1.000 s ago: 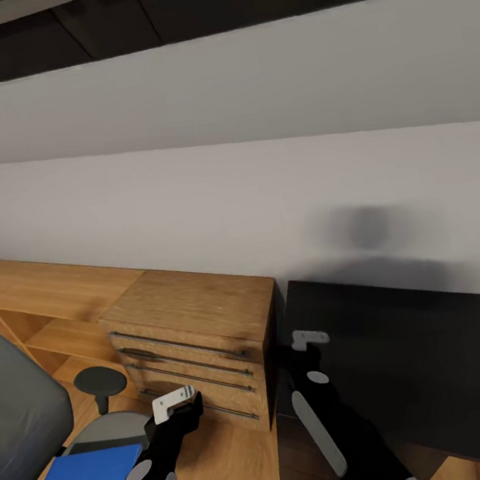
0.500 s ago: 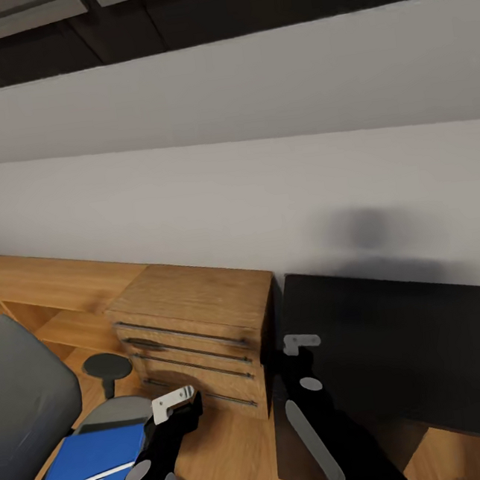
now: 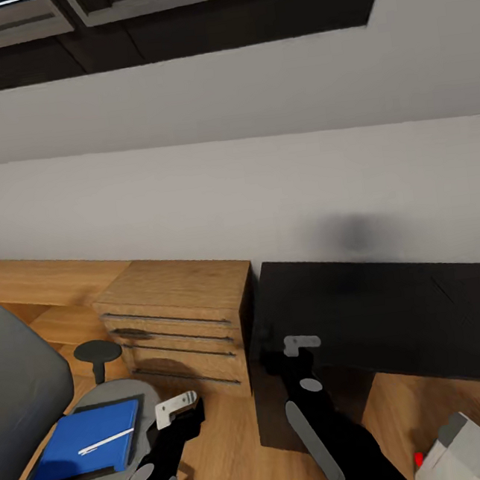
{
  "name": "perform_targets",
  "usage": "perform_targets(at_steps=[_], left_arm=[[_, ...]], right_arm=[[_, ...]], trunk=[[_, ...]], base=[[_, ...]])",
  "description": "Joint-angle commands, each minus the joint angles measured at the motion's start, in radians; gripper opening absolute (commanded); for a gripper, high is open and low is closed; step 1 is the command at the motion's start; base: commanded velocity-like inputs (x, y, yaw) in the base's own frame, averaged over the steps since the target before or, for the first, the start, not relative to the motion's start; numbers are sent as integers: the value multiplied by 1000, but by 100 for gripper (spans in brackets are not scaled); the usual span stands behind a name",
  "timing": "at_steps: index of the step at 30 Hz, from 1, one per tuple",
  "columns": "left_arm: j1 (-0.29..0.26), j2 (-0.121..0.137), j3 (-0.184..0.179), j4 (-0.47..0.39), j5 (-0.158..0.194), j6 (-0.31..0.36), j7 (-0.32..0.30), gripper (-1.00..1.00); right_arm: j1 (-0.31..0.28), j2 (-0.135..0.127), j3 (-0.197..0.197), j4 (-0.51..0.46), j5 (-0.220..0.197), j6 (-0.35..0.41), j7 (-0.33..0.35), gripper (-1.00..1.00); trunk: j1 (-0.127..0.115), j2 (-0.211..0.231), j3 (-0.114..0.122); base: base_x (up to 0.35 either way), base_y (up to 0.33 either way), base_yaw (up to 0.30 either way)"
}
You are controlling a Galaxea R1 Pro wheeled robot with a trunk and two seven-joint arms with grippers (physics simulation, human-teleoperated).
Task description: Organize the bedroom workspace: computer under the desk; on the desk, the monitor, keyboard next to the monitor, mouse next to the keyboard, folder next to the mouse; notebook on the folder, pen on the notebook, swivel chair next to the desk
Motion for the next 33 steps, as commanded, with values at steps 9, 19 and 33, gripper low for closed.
perform_targets(at_steps=[9,19,33], left_arm=[[0,2,-7,204,7,-4,11,100],[0,80,-2,869,7,-367,9,100],[0,114,-4,1016,10,-464,3,100]], right_arm=[[-1,0,6,165,3,-127,-5,100],[0,0,170,979,47,-693,24,100],[0,0,164,1236,-10,-923,418,100]], trunk=[[-1,-1,-1],[-24,41,18],[-77,139,61]], base=[[-222,-94,-258],[-13,-8,-196],[0,0,-3]])
